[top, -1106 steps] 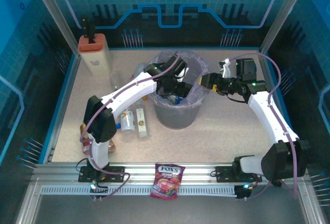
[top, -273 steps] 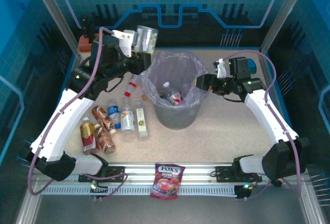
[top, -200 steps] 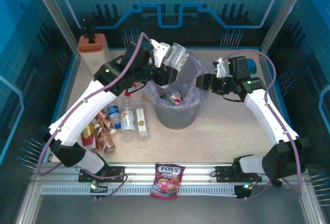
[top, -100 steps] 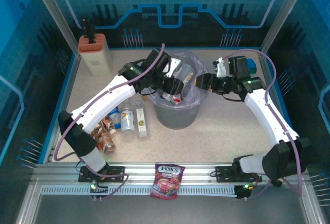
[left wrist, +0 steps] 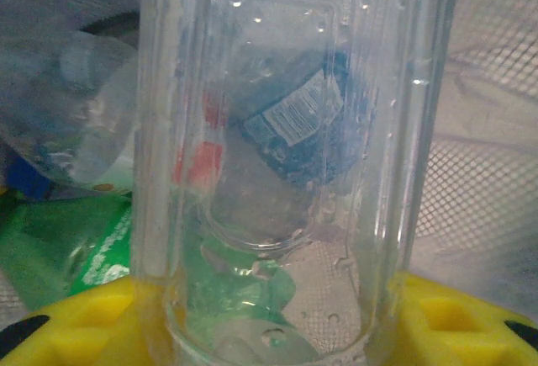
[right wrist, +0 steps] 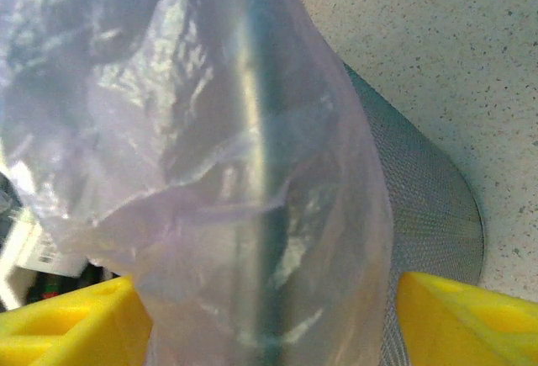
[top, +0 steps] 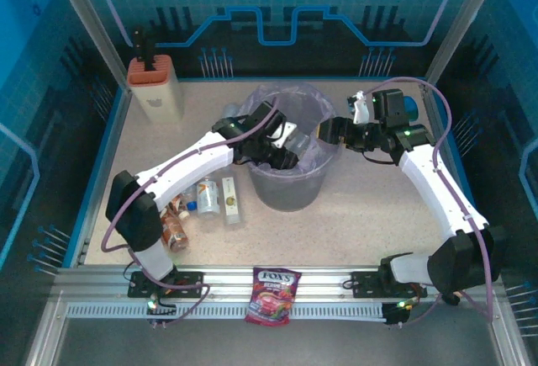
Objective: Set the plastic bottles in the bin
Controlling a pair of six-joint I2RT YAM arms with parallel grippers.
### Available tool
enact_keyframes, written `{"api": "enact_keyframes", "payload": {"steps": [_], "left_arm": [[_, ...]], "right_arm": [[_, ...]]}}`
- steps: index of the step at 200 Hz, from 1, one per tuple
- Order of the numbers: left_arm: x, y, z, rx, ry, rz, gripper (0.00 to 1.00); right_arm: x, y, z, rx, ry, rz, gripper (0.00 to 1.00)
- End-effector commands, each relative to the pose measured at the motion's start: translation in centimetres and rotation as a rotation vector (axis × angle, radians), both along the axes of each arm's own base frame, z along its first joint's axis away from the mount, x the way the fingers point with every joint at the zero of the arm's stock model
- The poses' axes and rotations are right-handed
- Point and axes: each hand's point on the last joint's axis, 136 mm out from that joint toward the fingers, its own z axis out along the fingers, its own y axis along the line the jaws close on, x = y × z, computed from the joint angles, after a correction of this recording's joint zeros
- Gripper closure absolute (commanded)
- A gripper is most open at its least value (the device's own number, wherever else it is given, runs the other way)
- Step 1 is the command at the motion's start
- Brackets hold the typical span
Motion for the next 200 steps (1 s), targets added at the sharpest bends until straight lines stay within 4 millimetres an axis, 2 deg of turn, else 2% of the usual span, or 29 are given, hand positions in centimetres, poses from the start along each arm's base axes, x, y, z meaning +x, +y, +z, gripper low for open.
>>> {"api": "enact_keyframes", "payload": {"steps": [1,12,37,59,83,108,158,176,200], "left_arm": [[-0.8,-1.4,-1.7,-0.018,0.038,-0.043,0.86],[-1.0,-1.6,-2.3,-0.010,0.046,-0.057,0.81],[-0.9,-2.0,-2.2,-0.016,0.036,-0.069,0.60],[-0.9,-2.1,-0.9,-0.037,0.002,-0.075,0.40],[-0.7,-1.9,1.3,-0.057,-0.051,-0.070,0.27],[-0.3,-1.4,4.4,-0.079,-0.126,-0.049,0.19],[-0.2,0.0,11.9,-0.163,-0.300,-0.007,0.02],[-0.6,1.1,13.6,-0.166,-0.345,0.020,0.01],[-1.0,3.4,14.5,-0.132,-0.388,0.078,0.01]], "right_arm": [[0.1,0.6,1.1,0.008,-0.023,0.008,0.24],[0.1,0.6,1.1,0.007,-0.022,0.007,0.24],[0.1,0.6,1.1,0.006,-0.023,0.006,0.24],[0.1,0.6,1.1,0.005,-0.023,0.007,0.24],[0.1,0.6,1.0,0.005,-0.022,0.007,0.24],[0.0,0.6,0.9,0.004,-0.023,0.008,0.23],[-0.2,0.7,1.2,0.006,-0.031,0.017,0.22],[-0.3,0.8,1.3,0.004,-0.036,0.020,0.22],[-0.5,0.8,1.9,0.007,-0.065,0.023,0.21]]}}
